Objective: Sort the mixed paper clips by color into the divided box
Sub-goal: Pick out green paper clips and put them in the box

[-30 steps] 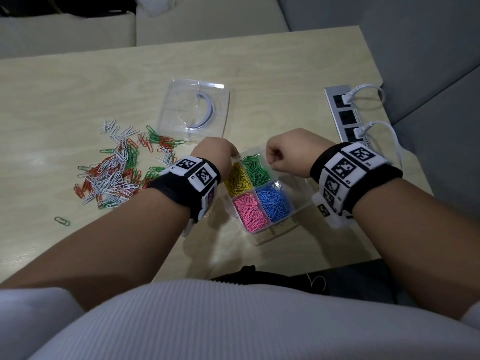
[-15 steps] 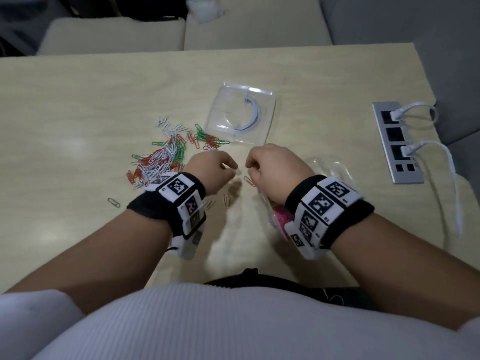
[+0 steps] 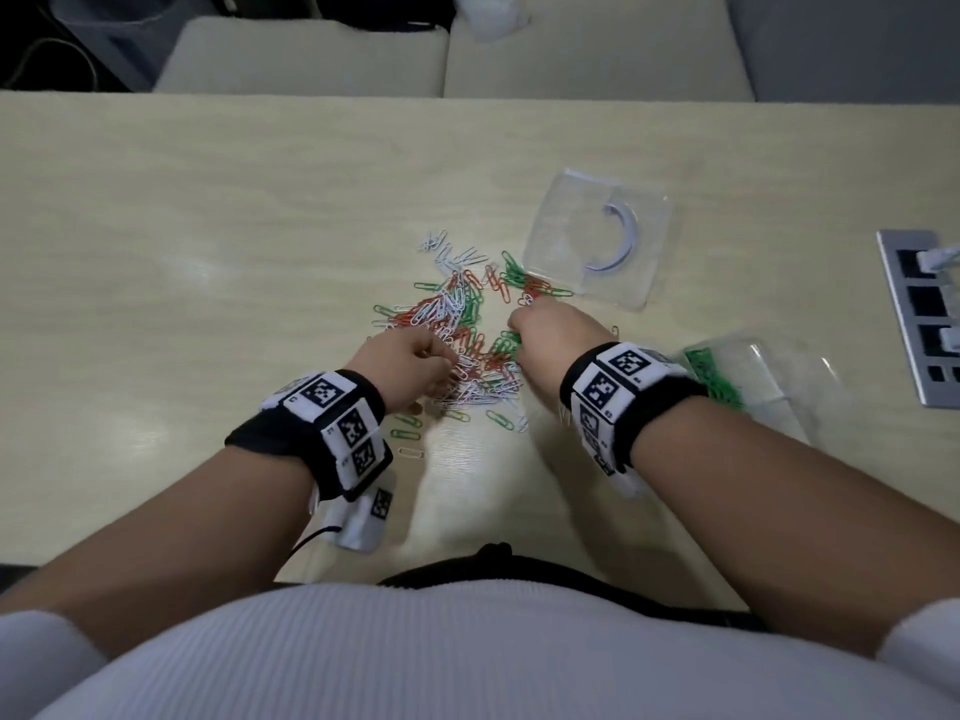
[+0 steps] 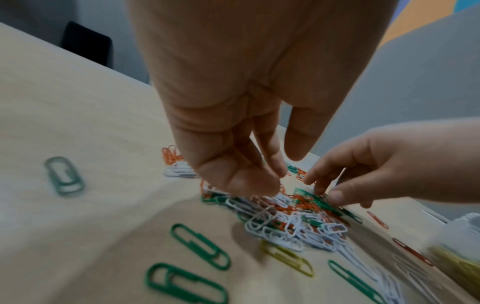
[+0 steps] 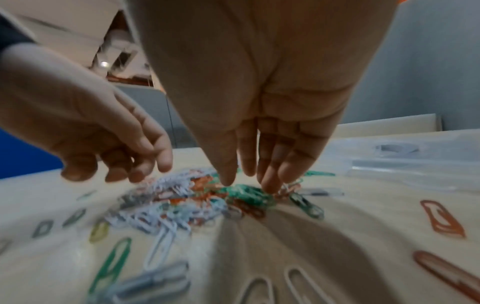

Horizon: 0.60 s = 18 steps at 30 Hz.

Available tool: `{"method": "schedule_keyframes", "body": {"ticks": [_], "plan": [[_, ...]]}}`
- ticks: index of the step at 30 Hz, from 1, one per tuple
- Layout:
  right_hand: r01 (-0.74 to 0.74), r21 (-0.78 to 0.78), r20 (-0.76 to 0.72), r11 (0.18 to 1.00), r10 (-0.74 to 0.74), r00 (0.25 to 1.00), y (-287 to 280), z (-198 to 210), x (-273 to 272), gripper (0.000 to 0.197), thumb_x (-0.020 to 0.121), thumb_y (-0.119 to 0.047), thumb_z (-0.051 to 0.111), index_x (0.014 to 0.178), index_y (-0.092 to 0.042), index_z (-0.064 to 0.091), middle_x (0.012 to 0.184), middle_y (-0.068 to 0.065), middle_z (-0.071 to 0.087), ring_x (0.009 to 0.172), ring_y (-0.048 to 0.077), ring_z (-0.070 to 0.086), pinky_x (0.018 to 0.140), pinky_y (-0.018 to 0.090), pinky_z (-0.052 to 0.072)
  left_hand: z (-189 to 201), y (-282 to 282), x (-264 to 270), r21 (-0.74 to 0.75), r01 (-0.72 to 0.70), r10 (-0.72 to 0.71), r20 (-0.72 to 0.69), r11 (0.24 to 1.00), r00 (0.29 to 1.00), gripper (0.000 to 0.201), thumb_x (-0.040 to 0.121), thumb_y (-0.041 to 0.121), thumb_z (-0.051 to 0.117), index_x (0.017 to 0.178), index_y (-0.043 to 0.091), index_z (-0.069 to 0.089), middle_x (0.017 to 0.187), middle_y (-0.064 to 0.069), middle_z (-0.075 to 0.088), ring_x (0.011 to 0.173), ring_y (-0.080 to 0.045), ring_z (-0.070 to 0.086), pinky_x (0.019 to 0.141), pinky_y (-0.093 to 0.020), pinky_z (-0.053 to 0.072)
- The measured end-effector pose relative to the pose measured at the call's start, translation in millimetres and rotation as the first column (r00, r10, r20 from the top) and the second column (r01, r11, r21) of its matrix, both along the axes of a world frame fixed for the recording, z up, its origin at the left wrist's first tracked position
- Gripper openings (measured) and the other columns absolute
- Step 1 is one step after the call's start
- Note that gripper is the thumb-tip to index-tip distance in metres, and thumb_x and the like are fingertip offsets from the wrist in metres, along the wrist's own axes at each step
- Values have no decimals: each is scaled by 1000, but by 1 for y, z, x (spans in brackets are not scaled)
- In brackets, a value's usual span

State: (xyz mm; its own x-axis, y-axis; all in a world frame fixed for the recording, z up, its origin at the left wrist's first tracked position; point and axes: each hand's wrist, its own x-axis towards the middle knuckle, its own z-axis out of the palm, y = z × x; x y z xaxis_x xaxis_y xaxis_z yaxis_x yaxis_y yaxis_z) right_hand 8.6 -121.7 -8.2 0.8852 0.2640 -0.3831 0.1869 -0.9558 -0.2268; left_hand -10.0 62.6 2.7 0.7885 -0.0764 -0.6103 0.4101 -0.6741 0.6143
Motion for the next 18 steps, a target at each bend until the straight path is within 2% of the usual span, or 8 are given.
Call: {"method": "schedule_keyframes", "body": {"ticks": [3, 6, 8, 11, 13, 15, 18], "plan": [[9, -25, -6, 1000, -9, 1000, 5, -9, 2, 24, 90, -4, 48, 111, -10, 57, 110, 10, 52, 97, 29, 56, 80, 36, 47, -3, 6, 4, -77, -69, 65, -51, 995, 997, 14, 93, 12, 54, 94, 19, 67, 78, -1, 67, 67, -13, 64, 46, -19, 47], [26, -68, -51, 997, -29, 998, 6, -11, 8, 19, 86, -10, 59, 105, -10, 58, 104, 9, 56, 88, 25, 56, 74, 31, 44, -5, 7, 8, -206, -182, 157, -135, 961, 978, 13, 95, 10, 52, 97, 9, 65, 76, -9, 66, 63, -18, 62, 53, -30, 57], [38, -87, -88, 995, -46, 995, 6, -10, 12, 15, 86, -13, 60, 101, -10, 60, 100, 8, 60, 83, 23, 55, 70, 29, 43, -8, 7, 10, -274, -226, 180, -182, 935, 967, 16, 98, 13, 49, 99, 6, 63, 75, -9, 64, 61, -18, 61, 63, -38, 58], [81, -67, -88, 994, -86, 992, 6, -2, 15, 14, 89, -11, 54, 97, -11, 65, 97, 7, 66, 88, 24, 60, 73, 29, 48, -10, 0, 15, -343, -292, 210, -256, 893, 943, 26, 101, 25, 44, 100, 7, 62, 76, -7, 64, 65, -17, 62, 64, -37, 57], [126, 23, -25, 992, -126, 992, 9, 9, 13, 11, 88, -15, 57, 94, -14, 67, 93, 2, 67, 90, 21, 60, 77, 28, 47, -9, -7, 18, -387, -381, 263, -324, 840, 909, 34, 102, 35, 40, 99, 8, 62, 77, -7, 64, 68, -18, 64, 64, -33, 58], [171, 196, 17, 966, -178, 984, 17, 24, 6, 6, 85, -19, 63, 89, -20, 67, 86, -5, 65, 87, 16, 59, 75, 24, 44, -10, -14, 19, -450, -467, 290, -408, 761, 866, 43, 102, 43, 35, 100, 9, 61, 77, -7, 66, 70, -20, 65, 67, -35, 58], [128, 381, -60, 916, -114, 992, 31, 39, -3, 7, 81, -21, 69, 87, -24, 69, 84, -8, 66, 83, 9, 60, 77, 22, 45, -11, -22, 20, -537, -538, 271, -498, 649, 824, 45, 103, 43, 29, 101, 10, 60, 72, -6, 67, 60, -20, 59, 61, -32, 56]]}}
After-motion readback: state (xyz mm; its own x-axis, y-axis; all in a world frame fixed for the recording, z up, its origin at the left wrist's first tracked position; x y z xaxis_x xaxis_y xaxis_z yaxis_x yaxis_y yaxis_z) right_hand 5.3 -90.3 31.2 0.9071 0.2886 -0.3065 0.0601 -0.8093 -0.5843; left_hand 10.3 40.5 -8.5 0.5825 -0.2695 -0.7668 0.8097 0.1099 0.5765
